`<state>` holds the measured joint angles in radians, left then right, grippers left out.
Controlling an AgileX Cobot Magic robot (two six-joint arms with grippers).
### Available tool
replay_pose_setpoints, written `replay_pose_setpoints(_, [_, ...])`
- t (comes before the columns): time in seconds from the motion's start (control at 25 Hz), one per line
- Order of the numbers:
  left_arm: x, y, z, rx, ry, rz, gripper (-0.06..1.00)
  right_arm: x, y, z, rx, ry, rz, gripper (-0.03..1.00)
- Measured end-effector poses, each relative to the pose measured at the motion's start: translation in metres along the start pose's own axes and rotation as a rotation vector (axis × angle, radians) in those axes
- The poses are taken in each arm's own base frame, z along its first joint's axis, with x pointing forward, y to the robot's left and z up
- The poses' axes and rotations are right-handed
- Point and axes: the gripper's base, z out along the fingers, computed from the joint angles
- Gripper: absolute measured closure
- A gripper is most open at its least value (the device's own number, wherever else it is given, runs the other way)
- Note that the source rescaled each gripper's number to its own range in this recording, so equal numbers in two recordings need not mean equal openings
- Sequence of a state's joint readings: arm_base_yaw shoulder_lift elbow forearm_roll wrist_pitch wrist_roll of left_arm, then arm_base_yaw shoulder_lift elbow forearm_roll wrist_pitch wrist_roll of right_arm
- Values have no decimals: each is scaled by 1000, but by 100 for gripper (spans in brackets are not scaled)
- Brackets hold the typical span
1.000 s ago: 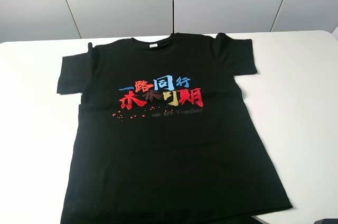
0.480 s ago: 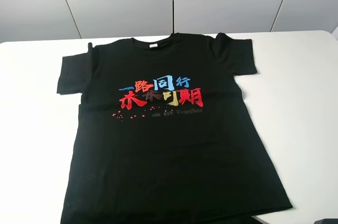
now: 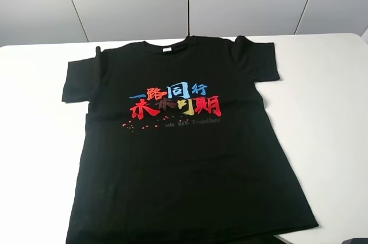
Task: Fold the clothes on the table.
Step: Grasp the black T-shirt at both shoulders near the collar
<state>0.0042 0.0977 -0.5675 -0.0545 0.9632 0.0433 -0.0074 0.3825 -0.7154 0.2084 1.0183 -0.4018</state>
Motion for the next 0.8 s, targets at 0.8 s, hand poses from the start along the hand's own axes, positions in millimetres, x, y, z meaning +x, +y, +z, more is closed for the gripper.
replay_pose_setpoints(0.8, [-117,-1,176,219,385,421,10,-112,-33,189,-289,321,-314,0])
